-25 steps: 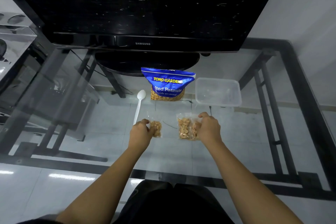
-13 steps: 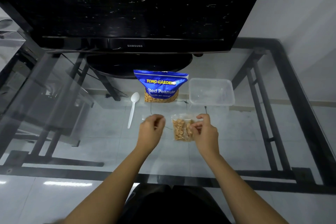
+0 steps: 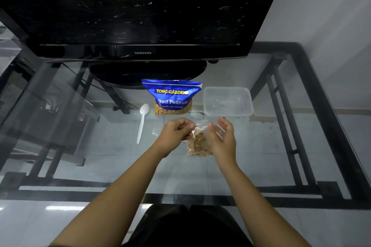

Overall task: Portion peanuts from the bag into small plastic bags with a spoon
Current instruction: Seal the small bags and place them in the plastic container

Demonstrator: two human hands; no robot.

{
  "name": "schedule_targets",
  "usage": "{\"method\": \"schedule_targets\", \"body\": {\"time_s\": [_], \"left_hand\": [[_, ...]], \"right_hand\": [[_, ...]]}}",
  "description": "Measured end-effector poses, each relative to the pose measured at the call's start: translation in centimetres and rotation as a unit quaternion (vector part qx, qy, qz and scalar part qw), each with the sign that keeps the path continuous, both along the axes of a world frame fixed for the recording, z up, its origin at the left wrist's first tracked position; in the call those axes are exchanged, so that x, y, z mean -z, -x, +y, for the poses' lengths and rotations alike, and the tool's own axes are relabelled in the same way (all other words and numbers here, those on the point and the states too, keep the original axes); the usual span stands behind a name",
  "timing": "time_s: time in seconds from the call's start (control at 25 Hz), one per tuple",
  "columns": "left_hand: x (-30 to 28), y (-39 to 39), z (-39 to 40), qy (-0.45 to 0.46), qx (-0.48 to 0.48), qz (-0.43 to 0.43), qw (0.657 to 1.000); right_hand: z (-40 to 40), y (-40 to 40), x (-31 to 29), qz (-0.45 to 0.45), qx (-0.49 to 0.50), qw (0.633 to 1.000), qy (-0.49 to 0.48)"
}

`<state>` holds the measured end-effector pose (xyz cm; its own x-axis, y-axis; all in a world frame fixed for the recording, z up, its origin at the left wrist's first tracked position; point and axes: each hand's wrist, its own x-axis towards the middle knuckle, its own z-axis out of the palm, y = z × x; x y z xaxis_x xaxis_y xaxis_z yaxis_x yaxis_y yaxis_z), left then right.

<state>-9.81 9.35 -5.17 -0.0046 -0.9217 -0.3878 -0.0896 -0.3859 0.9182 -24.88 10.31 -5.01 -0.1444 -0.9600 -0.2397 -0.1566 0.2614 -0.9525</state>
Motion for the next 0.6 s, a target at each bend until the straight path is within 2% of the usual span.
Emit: {"method": "schedule_targets", "body": {"time_s": [0.08,0.16,0.28,0.4,0.6], "left_hand": [[-0.7,-0.5,-0.1,0.001,0.015,0.006,1.000],[-1.4,-0.6,-0.2,0.012,0.010,-0.008,1.000],[-2.3,-0.5,-0.4,0.061,0.030,-0.088,0.994],[-2.8,-0.3,-0.8,0.106,0.045,-0.160,0.980],[-3.0,-0.4,-0.7,0.138,0.034,-0.223,0.964]], "right_hand": [[-1.2,0.0,0.2,-0.052,-0.011,0.998,-0.042],[-1.7,-0.4,0.0,-0.055,-0.017,0.997,-0.044],[-2.0,-1.2,0.0,-0.046,-0.005,0.998,-0.031],[-2.2,-1.9,-0.2,-0.002,-0.007,1.000,0.007],[-2.0,-2.8,-0.7,0.115,-0.036,0.991,0.066]]}}
